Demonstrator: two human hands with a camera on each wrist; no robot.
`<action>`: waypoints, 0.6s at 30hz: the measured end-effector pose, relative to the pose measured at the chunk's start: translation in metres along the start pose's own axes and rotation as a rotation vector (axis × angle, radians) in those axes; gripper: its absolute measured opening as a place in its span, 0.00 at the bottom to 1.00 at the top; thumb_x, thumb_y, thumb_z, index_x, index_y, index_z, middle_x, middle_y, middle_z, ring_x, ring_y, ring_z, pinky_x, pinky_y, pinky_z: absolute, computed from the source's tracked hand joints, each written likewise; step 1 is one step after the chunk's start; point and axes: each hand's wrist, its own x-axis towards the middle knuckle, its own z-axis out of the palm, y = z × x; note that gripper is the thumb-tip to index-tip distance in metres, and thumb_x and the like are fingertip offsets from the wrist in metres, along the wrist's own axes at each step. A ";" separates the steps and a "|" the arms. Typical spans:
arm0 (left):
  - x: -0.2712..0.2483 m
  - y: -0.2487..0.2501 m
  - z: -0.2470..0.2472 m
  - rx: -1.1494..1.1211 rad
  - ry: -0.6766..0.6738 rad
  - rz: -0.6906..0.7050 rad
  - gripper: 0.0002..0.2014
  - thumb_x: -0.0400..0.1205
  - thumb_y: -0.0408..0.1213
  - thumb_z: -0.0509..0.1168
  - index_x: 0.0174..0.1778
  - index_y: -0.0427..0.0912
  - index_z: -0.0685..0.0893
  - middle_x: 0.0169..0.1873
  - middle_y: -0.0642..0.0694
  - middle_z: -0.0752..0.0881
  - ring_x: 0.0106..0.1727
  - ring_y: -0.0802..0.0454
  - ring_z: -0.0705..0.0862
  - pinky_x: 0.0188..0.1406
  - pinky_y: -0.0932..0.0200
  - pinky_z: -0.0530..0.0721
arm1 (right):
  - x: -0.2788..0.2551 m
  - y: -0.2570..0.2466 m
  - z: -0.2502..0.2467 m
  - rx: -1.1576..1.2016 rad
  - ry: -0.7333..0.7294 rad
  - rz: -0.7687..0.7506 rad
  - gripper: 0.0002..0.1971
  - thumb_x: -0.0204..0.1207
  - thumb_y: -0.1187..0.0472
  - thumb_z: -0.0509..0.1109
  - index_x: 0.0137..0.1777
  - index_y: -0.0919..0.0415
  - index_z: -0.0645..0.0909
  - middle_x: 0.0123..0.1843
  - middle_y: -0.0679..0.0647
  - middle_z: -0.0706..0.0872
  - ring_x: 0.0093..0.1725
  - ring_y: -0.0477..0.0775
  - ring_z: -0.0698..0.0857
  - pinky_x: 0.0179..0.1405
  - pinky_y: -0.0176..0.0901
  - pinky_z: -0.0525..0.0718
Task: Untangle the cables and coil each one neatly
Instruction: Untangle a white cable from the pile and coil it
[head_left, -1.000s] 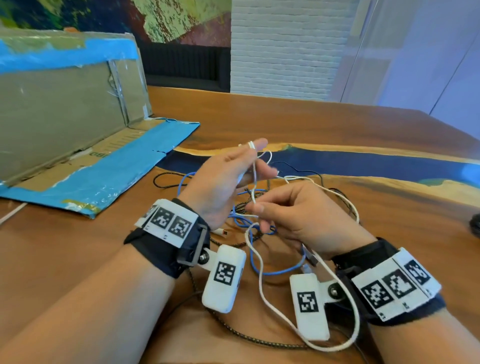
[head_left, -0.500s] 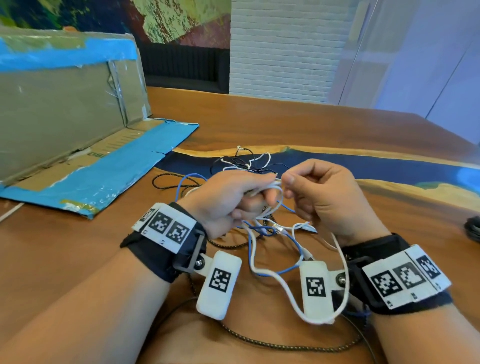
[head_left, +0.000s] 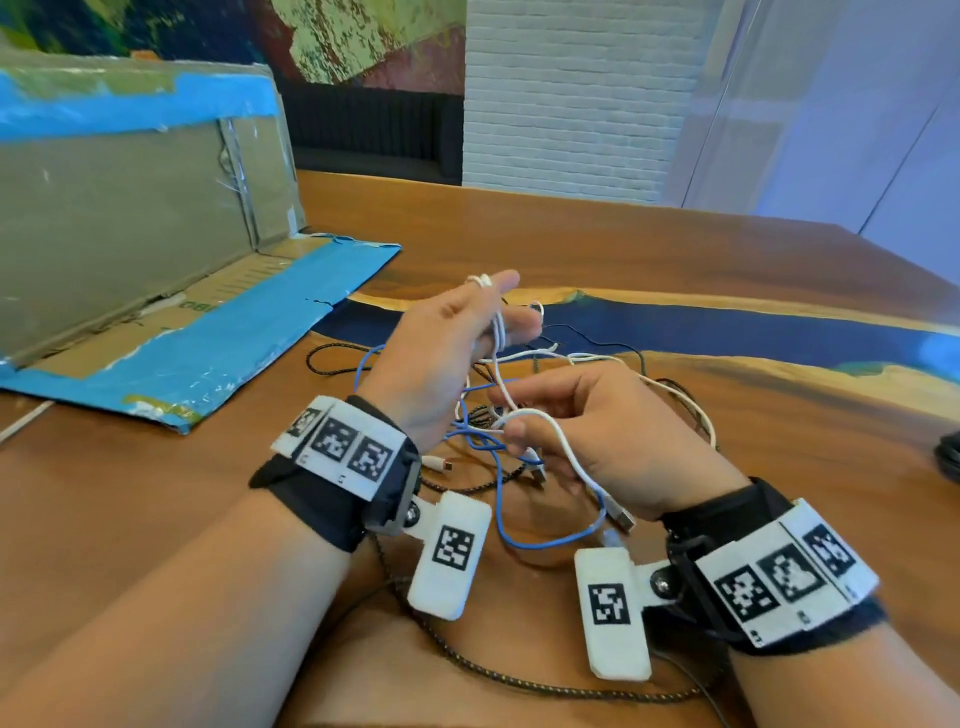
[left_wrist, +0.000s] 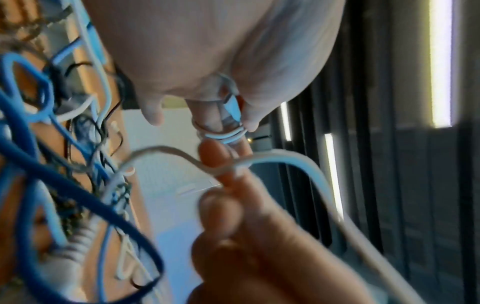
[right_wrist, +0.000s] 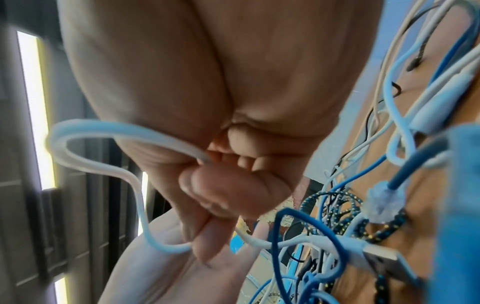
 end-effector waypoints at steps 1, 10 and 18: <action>0.001 -0.003 0.000 0.121 -0.011 0.021 0.12 0.93 0.39 0.58 0.65 0.46 0.86 0.46 0.49 0.94 0.53 0.54 0.92 0.57 0.58 0.85 | 0.000 -0.002 -0.002 -0.004 0.040 -0.025 0.09 0.80 0.71 0.76 0.58 0.65 0.91 0.32 0.54 0.90 0.21 0.38 0.80 0.23 0.29 0.76; -0.007 0.001 0.000 0.492 -0.322 -0.081 0.22 0.93 0.40 0.55 0.33 0.40 0.78 0.25 0.43 0.71 0.27 0.50 0.73 0.35 0.58 0.78 | 0.003 -0.003 -0.023 0.365 0.251 -0.097 0.11 0.80 0.73 0.71 0.58 0.65 0.89 0.37 0.60 0.92 0.31 0.53 0.86 0.36 0.43 0.87; -0.003 -0.003 -0.006 0.542 -0.239 0.032 0.18 0.91 0.46 0.62 0.46 0.36 0.88 0.29 0.44 0.80 0.33 0.52 0.79 0.44 0.53 0.79 | 0.004 -0.005 -0.034 0.776 0.214 -0.061 0.15 0.72 0.73 0.66 0.50 0.61 0.93 0.41 0.58 0.89 0.51 0.63 0.93 0.59 0.57 0.91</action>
